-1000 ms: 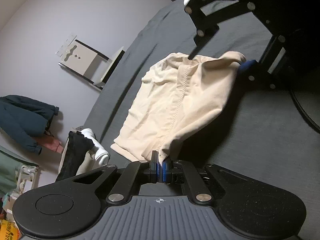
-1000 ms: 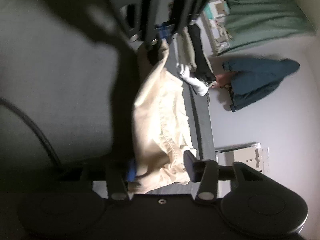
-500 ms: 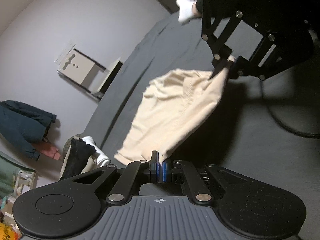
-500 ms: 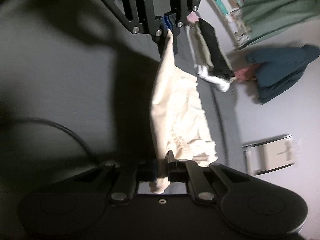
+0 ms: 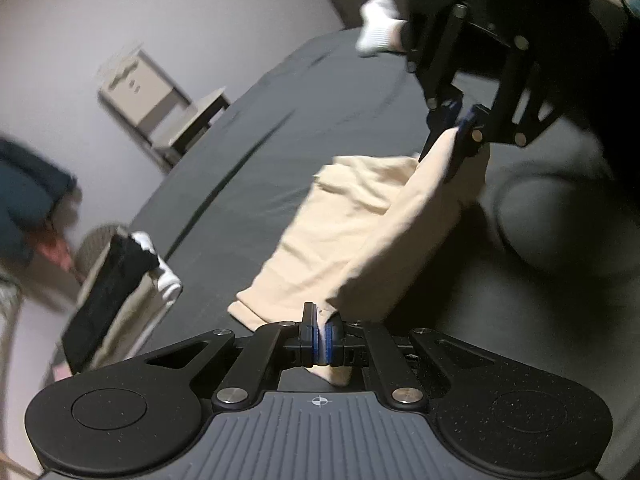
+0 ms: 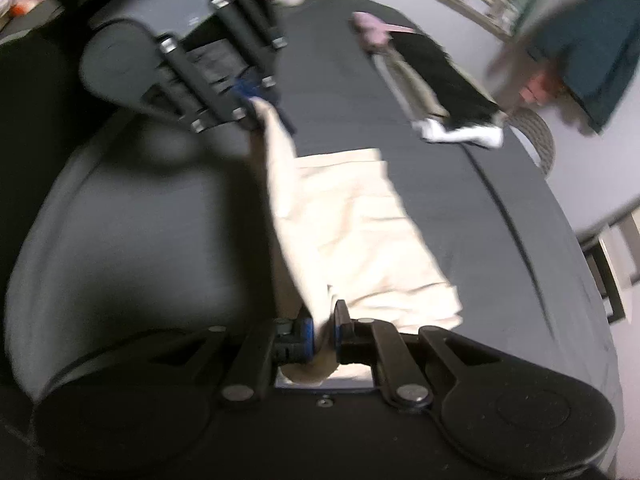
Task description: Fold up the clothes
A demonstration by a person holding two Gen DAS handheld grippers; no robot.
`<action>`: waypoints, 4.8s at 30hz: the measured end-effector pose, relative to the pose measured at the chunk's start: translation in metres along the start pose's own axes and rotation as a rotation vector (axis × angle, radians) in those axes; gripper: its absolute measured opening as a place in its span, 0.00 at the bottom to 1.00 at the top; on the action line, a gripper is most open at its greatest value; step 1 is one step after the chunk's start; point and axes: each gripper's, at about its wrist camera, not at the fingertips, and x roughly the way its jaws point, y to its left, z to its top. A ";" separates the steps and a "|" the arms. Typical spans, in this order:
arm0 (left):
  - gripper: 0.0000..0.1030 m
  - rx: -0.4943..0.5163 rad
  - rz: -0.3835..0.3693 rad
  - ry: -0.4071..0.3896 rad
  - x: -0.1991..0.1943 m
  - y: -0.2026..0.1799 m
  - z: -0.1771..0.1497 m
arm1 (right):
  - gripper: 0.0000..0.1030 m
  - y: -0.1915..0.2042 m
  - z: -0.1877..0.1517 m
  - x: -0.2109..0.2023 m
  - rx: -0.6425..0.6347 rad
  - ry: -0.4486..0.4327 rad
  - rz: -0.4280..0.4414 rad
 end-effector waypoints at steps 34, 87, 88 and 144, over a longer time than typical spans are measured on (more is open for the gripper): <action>0.04 -0.736 -0.243 0.092 0.133 0.103 -0.034 | 0.22 -0.174 -0.089 0.103 0.946 -0.170 0.562; 0.04 -0.897 -0.292 -0.042 0.114 0.052 -0.057 | 0.50 -0.125 -0.109 0.024 0.859 -0.244 0.332; 0.04 -0.895 -0.282 -0.053 0.111 0.053 -0.056 | 0.50 -0.126 -0.107 0.023 0.882 -0.265 0.317; 0.64 -1.383 -0.181 -0.103 0.079 0.101 -0.120 | 1.00 0.110 0.070 0.123 -0.394 0.016 -0.554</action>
